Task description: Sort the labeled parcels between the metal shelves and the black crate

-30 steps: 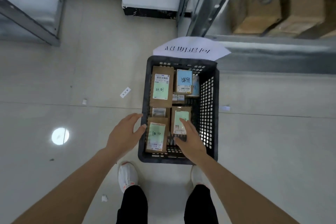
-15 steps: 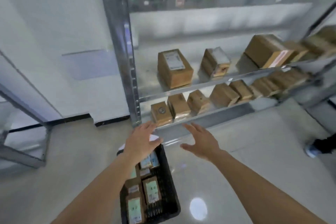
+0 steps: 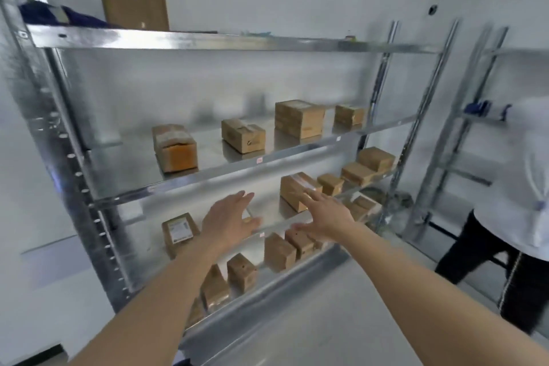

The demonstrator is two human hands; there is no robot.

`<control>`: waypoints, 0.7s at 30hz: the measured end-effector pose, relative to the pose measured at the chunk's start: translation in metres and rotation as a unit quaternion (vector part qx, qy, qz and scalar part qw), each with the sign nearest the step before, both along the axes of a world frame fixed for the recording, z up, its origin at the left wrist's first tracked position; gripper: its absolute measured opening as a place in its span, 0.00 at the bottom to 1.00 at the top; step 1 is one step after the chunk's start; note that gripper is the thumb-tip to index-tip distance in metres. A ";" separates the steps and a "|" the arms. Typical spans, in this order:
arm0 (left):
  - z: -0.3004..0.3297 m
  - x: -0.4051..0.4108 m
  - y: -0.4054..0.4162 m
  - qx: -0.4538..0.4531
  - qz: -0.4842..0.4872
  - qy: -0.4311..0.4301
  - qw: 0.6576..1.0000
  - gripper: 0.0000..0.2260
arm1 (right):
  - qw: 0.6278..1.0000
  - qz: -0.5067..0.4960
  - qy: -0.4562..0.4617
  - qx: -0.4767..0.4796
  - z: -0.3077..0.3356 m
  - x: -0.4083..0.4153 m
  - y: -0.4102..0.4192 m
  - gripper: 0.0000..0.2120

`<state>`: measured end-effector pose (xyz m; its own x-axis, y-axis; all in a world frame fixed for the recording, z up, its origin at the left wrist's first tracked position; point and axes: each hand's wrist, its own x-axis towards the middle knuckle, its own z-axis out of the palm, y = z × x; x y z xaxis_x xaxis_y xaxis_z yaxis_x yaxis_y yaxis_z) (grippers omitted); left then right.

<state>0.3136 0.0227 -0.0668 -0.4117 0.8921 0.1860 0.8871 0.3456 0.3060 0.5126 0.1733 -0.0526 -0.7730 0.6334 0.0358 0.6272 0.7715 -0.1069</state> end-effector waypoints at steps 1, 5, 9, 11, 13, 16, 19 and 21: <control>0.008 0.016 0.012 0.002 -0.001 -0.003 1.000 0.32 | 1.000 -0.006 0.003 0.006 0.011 0.019 0.010 0.40; 0.037 0.073 0.049 0.037 -0.019 -0.016 0.999 0.32 | 0.999 -0.041 0.008 0.021 0.051 0.087 0.041 0.39; 0.053 0.107 0.087 0.050 -0.033 -0.027 0.998 0.31 | 0.997 -0.069 0.016 0.027 0.076 0.133 0.068 0.39; 0.056 0.119 0.107 0.055 -0.042 -0.031 0.997 0.30 | 0.996 -0.082 0.010 0.027 0.081 0.149 0.081 0.38; 0.057 0.127 0.127 0.057 -0.048 -0.042 0.996 0.30 | 0.996 -0.090 0.003 0.024 0.084 0.162 0.095 0.38; 0.051 0.133 0.159 0.040 -0.056 -0.055 0.996 0.31 | 0.996 -0.089 0.000 0.020 0.085 0.172 0.122 0.37; 0.044 0.136 0.198 0.032 -0.060 -0.070 0.995 0.31 | 0.996 -0.090 0.006 0.009 0.080 0.172 0.158 0.36; 0.039 0.137 0.228 0.031 -0.060 -0.072 0.995 0.31 | 0.996 -0.092 0.004 0.002 0.076 0.169 0.187 0.37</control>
